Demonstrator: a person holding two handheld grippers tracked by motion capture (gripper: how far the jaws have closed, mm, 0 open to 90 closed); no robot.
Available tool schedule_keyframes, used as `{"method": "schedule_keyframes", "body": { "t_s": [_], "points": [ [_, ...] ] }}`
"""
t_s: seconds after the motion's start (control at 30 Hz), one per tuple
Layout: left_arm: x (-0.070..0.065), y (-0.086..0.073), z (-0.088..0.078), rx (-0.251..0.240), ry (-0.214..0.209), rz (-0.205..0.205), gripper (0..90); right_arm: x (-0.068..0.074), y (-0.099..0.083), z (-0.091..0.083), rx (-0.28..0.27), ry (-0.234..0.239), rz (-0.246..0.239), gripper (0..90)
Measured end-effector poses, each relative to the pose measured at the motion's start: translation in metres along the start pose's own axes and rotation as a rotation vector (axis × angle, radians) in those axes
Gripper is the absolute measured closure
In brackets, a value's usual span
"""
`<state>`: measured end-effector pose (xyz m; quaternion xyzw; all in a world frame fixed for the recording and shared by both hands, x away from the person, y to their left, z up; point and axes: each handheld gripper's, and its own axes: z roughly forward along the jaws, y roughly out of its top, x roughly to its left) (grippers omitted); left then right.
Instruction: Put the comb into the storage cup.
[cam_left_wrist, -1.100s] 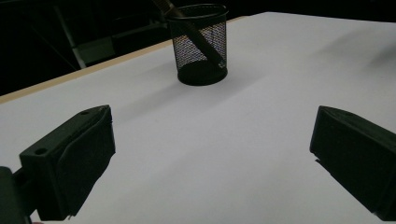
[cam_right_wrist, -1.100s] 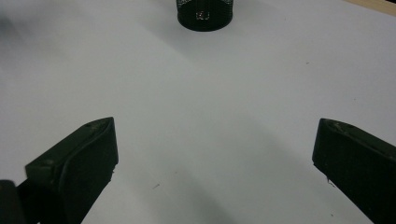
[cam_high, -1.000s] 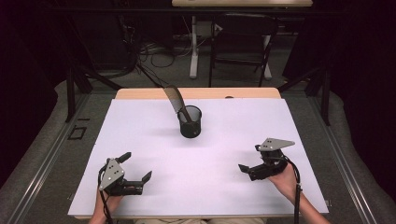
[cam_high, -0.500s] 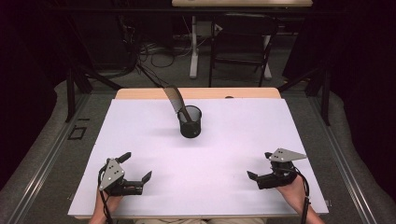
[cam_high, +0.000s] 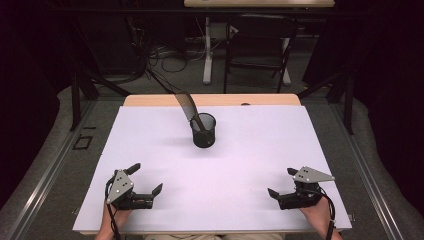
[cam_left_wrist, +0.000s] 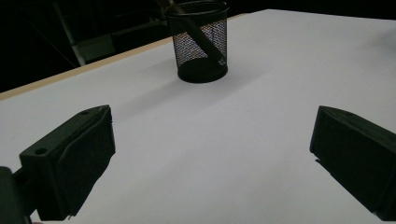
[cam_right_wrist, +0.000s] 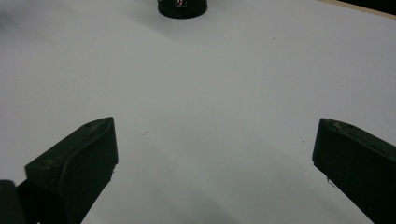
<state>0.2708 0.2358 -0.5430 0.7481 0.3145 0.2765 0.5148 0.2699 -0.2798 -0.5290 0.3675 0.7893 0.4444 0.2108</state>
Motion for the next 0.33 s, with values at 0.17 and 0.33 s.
{"method": "schedule_keyframes", "body": {
  "t_s": [0.17,0.33],
  "points": [
    [-0.0002,0.0002,-0.0007,-0.002,0.002,0.002,0.1,0.0032,-0.0010,-0.0034,-0.015,-0.012,-0.024,0.0],
    [-0.0009,0.0002,0.0001,-0.003,0.000,0.002,0.1,0.0024,-0.0007,-0.0062,-0.037,-0.015,-0.032,0.0]
  ]
}}
